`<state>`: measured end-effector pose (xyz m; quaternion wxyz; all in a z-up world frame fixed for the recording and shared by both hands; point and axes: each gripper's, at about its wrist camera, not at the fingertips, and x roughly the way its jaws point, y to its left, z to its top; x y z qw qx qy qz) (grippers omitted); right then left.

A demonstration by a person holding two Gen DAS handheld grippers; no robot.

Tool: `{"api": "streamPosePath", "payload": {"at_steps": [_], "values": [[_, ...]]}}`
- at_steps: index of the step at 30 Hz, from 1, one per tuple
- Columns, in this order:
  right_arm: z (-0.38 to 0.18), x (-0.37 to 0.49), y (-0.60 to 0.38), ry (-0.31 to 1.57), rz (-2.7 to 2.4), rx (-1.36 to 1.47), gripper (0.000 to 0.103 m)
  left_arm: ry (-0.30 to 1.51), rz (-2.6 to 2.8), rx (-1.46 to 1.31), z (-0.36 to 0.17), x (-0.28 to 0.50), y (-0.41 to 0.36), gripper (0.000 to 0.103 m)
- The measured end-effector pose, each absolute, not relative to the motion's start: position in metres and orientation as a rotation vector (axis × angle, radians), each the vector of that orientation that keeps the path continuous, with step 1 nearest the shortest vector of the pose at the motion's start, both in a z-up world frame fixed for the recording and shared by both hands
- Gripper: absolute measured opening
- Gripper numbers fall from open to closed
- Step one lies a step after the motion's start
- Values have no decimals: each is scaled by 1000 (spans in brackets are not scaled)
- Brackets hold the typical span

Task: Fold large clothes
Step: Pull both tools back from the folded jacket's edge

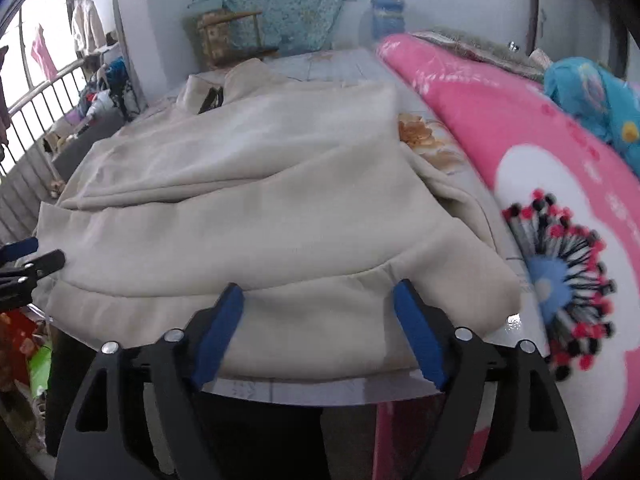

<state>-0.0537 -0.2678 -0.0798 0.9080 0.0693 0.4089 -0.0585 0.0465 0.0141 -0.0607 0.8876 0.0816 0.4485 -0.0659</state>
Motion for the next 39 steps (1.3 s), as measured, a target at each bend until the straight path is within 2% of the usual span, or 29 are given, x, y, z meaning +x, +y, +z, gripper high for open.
{"api": "streamPosePath", "payload": {"at_steps": [5, 8, 11, 13, 25, 32, 39], "values": [[-58, -48, -260, 814, -126, 122, 78, 951, -104, 143, -66, 54, 16, 95], [-55, -44, -264, 785, -132, 130, 87, 949, -100, 139, -67, 54, 17, 96], [-77, -31, -272, 882, -179, 117, 89, 955, -89, 129, -67, 54, 16, 96], [-74, -28, -270, 875, -172, 101, 92, 960, -80, 122, -67, 55, 16, 96], [-35, -6, -251, 827, -63, 168, 94, 974, -54, 113, -66, 54, 15, 96], [-42, 25, -226, 881, -59, 106, 97, 980, -60, 100, -66, 55, 18, 96], [-79, 46, -218, 1007, -100, 52, 97, 980, -66, 92, -67, 55, 18, 96]]}}
